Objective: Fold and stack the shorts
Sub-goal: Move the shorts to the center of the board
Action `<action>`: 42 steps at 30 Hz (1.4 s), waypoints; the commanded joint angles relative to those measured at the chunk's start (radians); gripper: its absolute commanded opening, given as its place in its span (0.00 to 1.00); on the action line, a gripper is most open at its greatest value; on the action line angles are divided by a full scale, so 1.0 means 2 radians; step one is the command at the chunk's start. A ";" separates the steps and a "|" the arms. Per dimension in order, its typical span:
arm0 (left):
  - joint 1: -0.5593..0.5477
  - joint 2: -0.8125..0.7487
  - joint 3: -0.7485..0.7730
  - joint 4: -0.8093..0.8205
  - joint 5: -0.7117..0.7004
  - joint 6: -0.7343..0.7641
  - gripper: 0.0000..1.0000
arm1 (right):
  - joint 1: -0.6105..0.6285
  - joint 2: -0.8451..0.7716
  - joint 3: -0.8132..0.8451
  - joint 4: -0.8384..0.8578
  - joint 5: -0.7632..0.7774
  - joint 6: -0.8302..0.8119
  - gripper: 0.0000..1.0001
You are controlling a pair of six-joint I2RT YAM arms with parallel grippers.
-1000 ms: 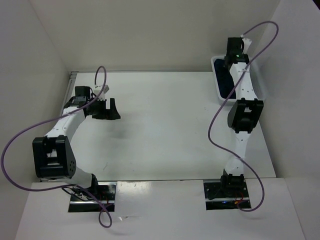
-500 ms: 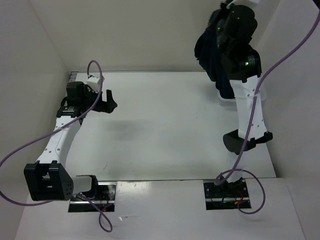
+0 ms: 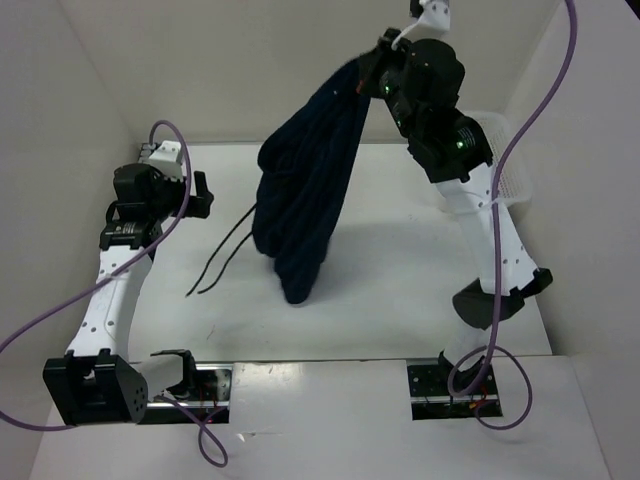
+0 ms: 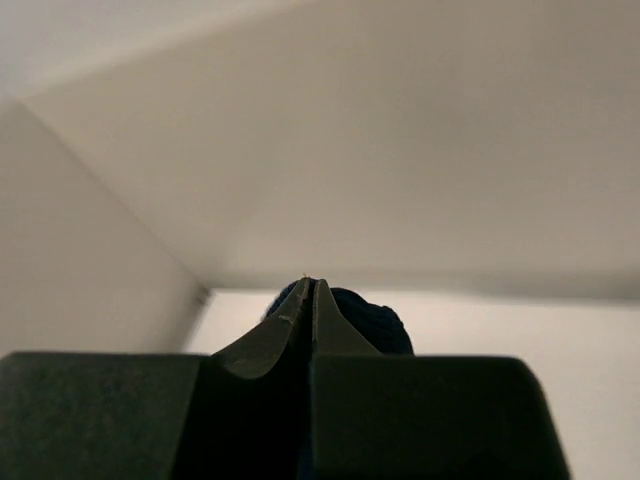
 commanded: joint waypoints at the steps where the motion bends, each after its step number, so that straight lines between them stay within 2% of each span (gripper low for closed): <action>1: 0.006 -0.014 -0.006 0.019 -0.013 0.002 1.00 | -0.058 -0.065 -0.153 0.028 -0.009 0.055 0.03; 2: 0.006 -0.014 -0.010 0.019 -0.013 0.002 1.00 | -0.070 -0.081 -0.200 0.038 -0.016 0.075 0.08; 3: 0.006 -0.014 -0.010 0.019 -0.013 0.002 1.00 | -0.080 -0.096 -0.293 0.044 -0.016 0.083 0.19; 4: 0.006 -0.014 -0.010 0.019 -0.013 0.002 1.00 | -0.106 -0.110 -0.336 0.045 -0.025 0.091 0.53; 6: 0.006 -0.014 -0.015 0.008 -0.006 0.002 1.00 | -0.134 -0.139 -0.413 0.058 -0.032 0.106 0.79; 7: 0.006 -0.014 -0.015 0.008 0.000 0.002 1.00 | -0.161 -0.145 -0.472 0.058 -0.045 0.106 0.83; 8: 0.006 -0.009 -0.015 -0.004 0.000 0.002 1.00 | -0.170 -0.150 -0.494 0.067 -0.052 0.106 0.86; 10: -0.004 -0.004 -0.020 -0.018 0.011 0.002 1.00 | -0.176 -0.156 -0.534 0.090 -0.071 0.093 0.86; 12: -0.018 0.002 -0.025 -0.031 0.017 0.002 1.00 | -0.153 -0.156 -0.548 0.111 -0.078 0.061 0.86; 14: -0.028 0.006 -0.034 -0.057 0.034 0.002 1.00 | -0.120 -0.121 -0.553 0.128 -0.100 0.038 0.87; 19: -0.074 0.006 -0.063 -0.146 0.016 0.002 1.00 | -0.078 -0.015 -0.503 0.117 -0.169 -0.030 0.87; 23: -0.106 0.006 -0.107 -0.184 -0.030 0.002 1.00 | -0.038 0.057 -0.474 0.094 -0.176 -0.087 0.87; 29: -0.117 0.012 -0.148 -0.184 -0.037 0.002 1.00 | -0.023 0.115 -0.484 0.098 -0.155 -0.108 0.95; 34: -0.142 0.028 -0.169 -0.166 -0.021 0.002 1.00 | -0.023 0.143 -0.484 0.089 -0.169 -0.114 0.95; 39: -0.161 0.059 -0.179 -0.102 -0.040 0.002 1.00 | -0.023 0.123 -0.516 0.084 -0.184 -0.125 0.91; 42: -0.174 0.072 -0.188 -0.083 -0.045 0.002 1.00 | -0.023 0.080 -0.556 0.099 -0.196 -0.137 0.89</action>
